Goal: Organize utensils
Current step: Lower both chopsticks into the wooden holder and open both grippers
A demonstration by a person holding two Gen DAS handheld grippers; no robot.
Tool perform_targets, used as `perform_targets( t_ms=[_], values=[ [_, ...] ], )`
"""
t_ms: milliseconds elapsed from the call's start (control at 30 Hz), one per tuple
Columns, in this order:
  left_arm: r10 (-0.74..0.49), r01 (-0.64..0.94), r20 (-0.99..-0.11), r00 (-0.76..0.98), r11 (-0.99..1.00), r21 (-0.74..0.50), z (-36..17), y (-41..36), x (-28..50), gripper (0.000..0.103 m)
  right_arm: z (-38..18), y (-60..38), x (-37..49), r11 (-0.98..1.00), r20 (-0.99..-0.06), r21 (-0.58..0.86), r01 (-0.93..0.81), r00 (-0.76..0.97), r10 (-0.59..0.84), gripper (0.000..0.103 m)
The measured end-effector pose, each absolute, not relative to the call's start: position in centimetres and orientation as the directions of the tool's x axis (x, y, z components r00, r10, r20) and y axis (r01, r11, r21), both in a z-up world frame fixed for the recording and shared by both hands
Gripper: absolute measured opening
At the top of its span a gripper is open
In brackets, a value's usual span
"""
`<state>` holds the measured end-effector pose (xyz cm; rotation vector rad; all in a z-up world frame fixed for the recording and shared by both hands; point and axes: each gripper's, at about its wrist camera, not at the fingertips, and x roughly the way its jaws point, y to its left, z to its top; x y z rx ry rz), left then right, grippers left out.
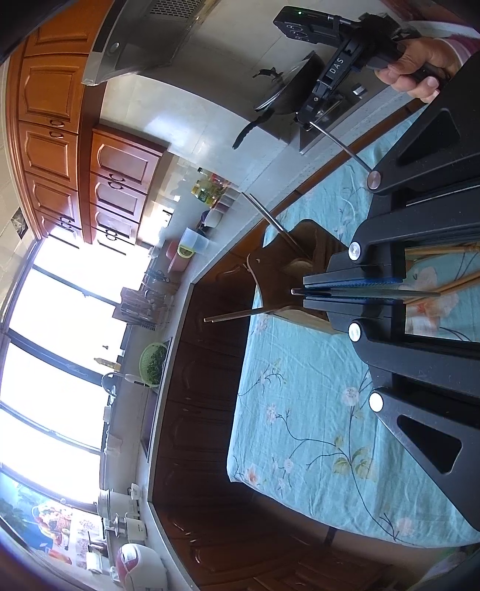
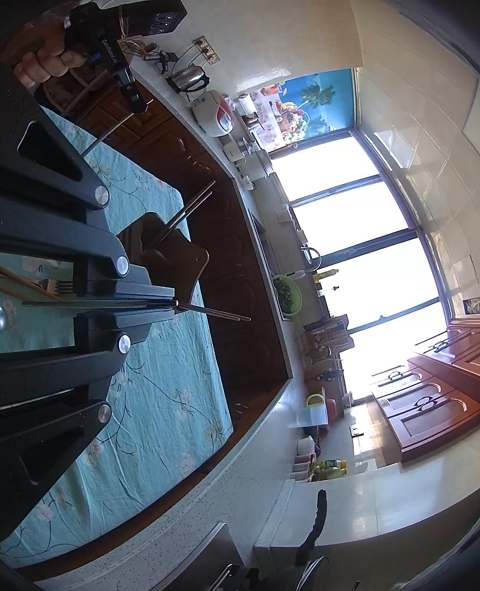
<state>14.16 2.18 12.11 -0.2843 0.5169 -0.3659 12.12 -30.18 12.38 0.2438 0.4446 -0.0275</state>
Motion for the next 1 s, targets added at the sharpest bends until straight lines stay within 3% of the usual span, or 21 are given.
perform_targets(
  t_ms=[533, 667, 1000],
  values=[
    [-0.36, 0.278, -0.237, 0.902, 0.907, -0.317, 18.2, 1.0, 21.7, 0.002, 19.8, -30.5, 19.1, 0.974, -0.241, 0.223, 0.048, 0.971, 0.007, 0.004],
    [-0.34, 0.241, -0.232, 0.911, 0.898, -0.369, 16.0, 0.5, 24.7, 0.002, 18.5, -30.9, 21.6, 0.97, -0.259, 0.236, 0.062, 0.966, 0.002, 0.004],
    [-0.297, 0.169, -0.332, 0.895, 0.917, -0.362, 9.2, -2.8, 29.2, 0.002, 11.5, -32.1, 24.8, 0.956, -0.361, 0.277, 0.098, 0.932, 0.009, 0.004]
  ],
)
